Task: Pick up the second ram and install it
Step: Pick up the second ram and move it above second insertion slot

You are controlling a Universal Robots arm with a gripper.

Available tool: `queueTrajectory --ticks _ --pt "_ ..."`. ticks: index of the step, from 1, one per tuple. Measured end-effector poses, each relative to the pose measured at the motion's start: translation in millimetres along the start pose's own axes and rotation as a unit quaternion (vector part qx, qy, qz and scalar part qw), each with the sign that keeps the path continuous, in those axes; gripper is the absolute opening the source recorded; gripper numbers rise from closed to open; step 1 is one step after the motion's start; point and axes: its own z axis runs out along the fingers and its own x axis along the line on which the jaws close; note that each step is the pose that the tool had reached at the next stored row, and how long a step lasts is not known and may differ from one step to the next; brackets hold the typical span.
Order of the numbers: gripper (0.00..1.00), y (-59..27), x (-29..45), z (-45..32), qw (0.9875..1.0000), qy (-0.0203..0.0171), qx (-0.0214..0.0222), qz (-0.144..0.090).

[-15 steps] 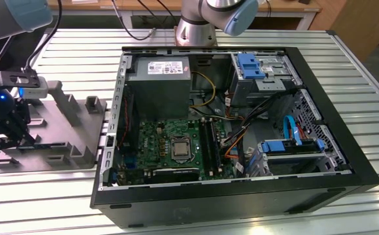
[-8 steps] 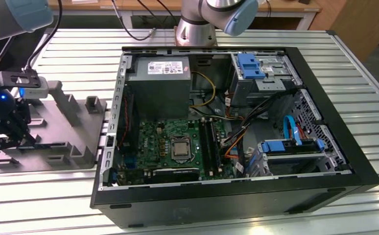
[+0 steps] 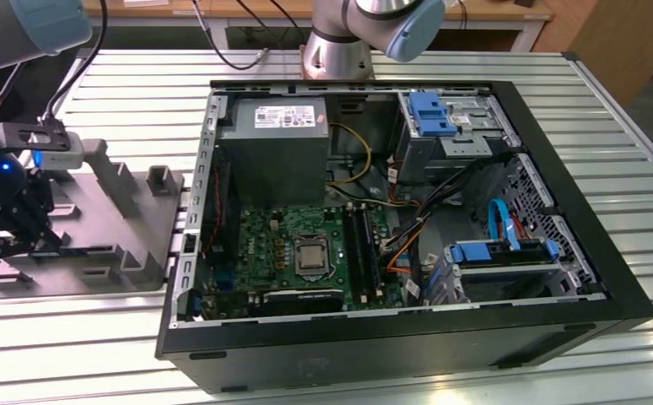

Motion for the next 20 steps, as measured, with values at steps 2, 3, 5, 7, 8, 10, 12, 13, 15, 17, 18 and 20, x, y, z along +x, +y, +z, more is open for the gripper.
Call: queueTrajectory --ticks 2,3,5,7,8,10,12,13,15,17,18,20 --pt "0.23 0.0 -0.1 0.0 1.0 0.0 0.0 0.0" --pt "0.23 0.0 -0.2 0.1 1.0 0.0 0.0 0.0" --pt "0.29 0.0 -0.4 0.1 1.0 0.0 0.0 0.0" --pt "0.29 -0.1 -0.4 1.6 1.0 0.0 0.0001 0.0" --pt "0.29 0.0 -0.4 2.8 1.0 0.0 0.0 0.0" --pt "0.29 0.0 -0.3 3.7 1.0 0.0001 -0.0001 -0.002" --pt "0.29 0.0 -0.3 4.5 1.0 0.0001 -0.0001 -0.008" --pt "0.29 0.0 -0.3 5.1 1.0 0.0 0.0 -0.009" --pt "0.29 -0.1 -0.3 6.7 1.0 0.0 -0.0001 -0.01" --pt "0.29 0.0 -0.3 8.2 0.9999 0.0001 -0.0001 -0.01" --pt "0.29 0.0 -0.3 8.7 1.0 0.0001 -0.0001 -0.01" --pt "0.29 0.0 -0.3 10.0 0.9999 0.0001 -0.0001 -0.01"
